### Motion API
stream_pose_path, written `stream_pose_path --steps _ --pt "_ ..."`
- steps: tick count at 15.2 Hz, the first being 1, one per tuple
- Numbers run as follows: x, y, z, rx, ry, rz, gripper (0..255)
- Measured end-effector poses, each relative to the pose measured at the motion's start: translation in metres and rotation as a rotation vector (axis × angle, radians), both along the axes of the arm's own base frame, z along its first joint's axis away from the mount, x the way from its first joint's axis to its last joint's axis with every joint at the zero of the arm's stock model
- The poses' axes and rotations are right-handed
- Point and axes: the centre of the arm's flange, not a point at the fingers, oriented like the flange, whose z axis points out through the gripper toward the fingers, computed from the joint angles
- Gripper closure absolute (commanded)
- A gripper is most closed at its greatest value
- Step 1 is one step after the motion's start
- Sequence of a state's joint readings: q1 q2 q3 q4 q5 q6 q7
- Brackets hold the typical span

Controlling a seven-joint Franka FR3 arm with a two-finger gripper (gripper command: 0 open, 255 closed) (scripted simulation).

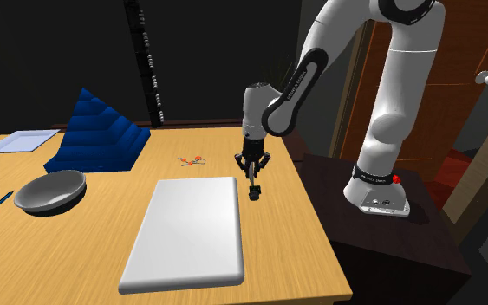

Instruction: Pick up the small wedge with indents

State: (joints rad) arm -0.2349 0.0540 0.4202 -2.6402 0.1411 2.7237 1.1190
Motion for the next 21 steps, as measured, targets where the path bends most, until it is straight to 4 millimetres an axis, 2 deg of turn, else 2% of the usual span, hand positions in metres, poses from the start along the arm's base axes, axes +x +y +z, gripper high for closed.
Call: stream_pose_path --steps 8,21 --pt "0.000 0.000 0.003 0.000 0.000 0.000 255" --pt "-0.001 0.000 0.069 0.000 -0.001 0.000 255"
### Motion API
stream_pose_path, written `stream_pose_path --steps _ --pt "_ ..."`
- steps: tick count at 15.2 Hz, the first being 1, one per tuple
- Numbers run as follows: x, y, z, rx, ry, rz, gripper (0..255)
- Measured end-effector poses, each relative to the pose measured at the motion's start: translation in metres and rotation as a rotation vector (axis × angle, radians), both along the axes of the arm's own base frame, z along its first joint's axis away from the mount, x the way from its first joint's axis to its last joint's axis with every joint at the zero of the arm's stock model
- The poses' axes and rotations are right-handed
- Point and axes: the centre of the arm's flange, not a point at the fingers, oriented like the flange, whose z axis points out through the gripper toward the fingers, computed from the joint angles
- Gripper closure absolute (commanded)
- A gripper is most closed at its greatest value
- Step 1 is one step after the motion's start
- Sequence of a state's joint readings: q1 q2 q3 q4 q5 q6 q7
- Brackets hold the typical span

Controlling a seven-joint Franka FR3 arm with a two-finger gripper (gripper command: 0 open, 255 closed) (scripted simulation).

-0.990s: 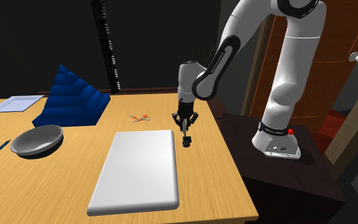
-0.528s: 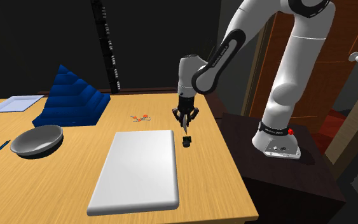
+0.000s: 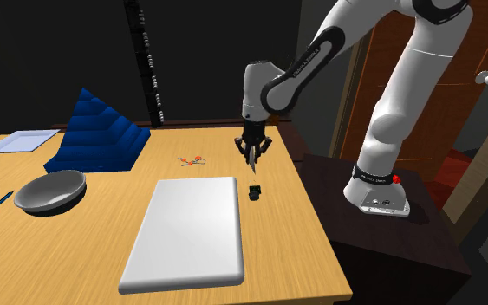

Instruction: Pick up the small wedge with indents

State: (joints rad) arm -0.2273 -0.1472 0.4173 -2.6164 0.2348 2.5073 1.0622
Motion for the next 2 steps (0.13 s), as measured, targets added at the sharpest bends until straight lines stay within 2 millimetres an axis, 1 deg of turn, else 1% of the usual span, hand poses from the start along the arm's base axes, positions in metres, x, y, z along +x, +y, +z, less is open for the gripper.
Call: stream_pose_path --steps 2 --pt "0.0002 0.0003 0.0090 0.000 0.000 0.000 255"
